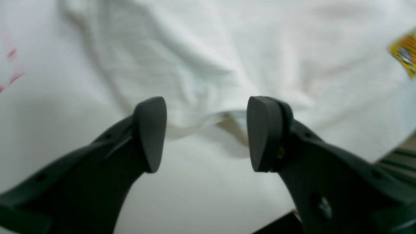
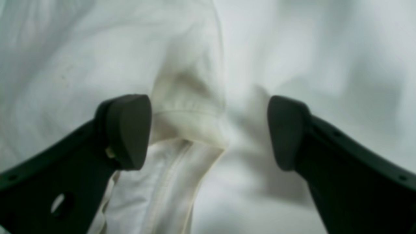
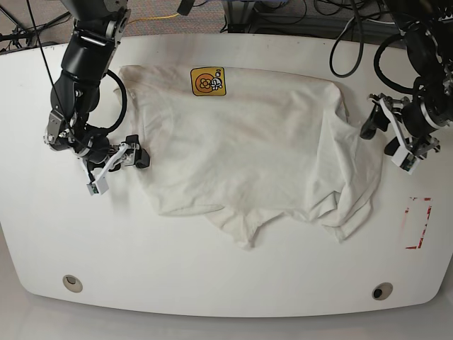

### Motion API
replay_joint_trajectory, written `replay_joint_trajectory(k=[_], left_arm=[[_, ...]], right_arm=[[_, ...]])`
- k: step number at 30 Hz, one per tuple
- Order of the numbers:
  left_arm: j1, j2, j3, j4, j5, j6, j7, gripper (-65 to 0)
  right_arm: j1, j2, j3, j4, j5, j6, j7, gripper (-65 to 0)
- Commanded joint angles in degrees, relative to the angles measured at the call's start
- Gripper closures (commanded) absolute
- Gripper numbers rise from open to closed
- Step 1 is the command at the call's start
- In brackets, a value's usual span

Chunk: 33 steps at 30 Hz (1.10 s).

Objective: Fold the T-shirt properly
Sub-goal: 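Open both grippers, move them to the shirt hem and grasp it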

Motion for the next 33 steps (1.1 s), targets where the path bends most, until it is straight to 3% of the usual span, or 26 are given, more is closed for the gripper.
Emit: replay_joint_trajectory(k=[1, 6, 13, 16, 18, 21, 23, 28, 33], left_arm=[[-2.4, -0.7, -2.1, 0.7, 1.9, -0.1, -1.2, -36.7], [-7.3, -0.6, -0.2, 0.6, 12.3, -0.1, -3.7, -36.7], [-14.4, 3.1, 7.5, -4.2, 30.7, -0.1, -11.4, -36.9], [-17.6, 5.5, 10.6, -9.3, 36.7, -0.1, -14.6, -37.1], [-19.7, 7.8, 11.3, -13.7, 40.1, 0.6, -17.6, -37.1], [-21.8, 10.2, 11.3, -20.2, 43.5, 3.6, -21.8, -37.1], [-23.4, 11.1, 11.3, -24.5, 45.0, 5.1, -24.9, -37.2], [-26.4, 11.9, 11.3, -34.7, 45.8, 7.4, -31.9, -37.2], [-29.7, 11.7, 11.3, -44.3, 45.8, 13.0, -39.0, -37.2]], right_arm=[[1.5, 0.8, -0.6, 0.1, 1.0, 0.3, 3.0, -53.9], [1.5, 0.6, -5.2, -0.6, 1.5, 0.1, 4.2, -53.9], [2.5, -2.4, -5.6, -0.8, 0.8, 0.0, 4.3, -52.3], [2.6, -2.4, -5.6, -0.8, 0.8, 0.0, 4.3, -41.4], [3.4, -2.6, -5.7, -0.8, 0.8, 0.0, 4.3, -30.4], [3.9, -3.3, -5.8, -0.8, 0.8, 0.0, 4.3, -17.6], [4.1, -3.3, -5.8, -0.8, 0.8, 0.0, 4.3, -12.4], [4.3, -3.4, -5.8, -0.7, 1.2, 0.1, 4.3, -10.9], [4.3, -3.6, -5.8, -0.7, 1.1, 0.3, 4.3, -10.9]])
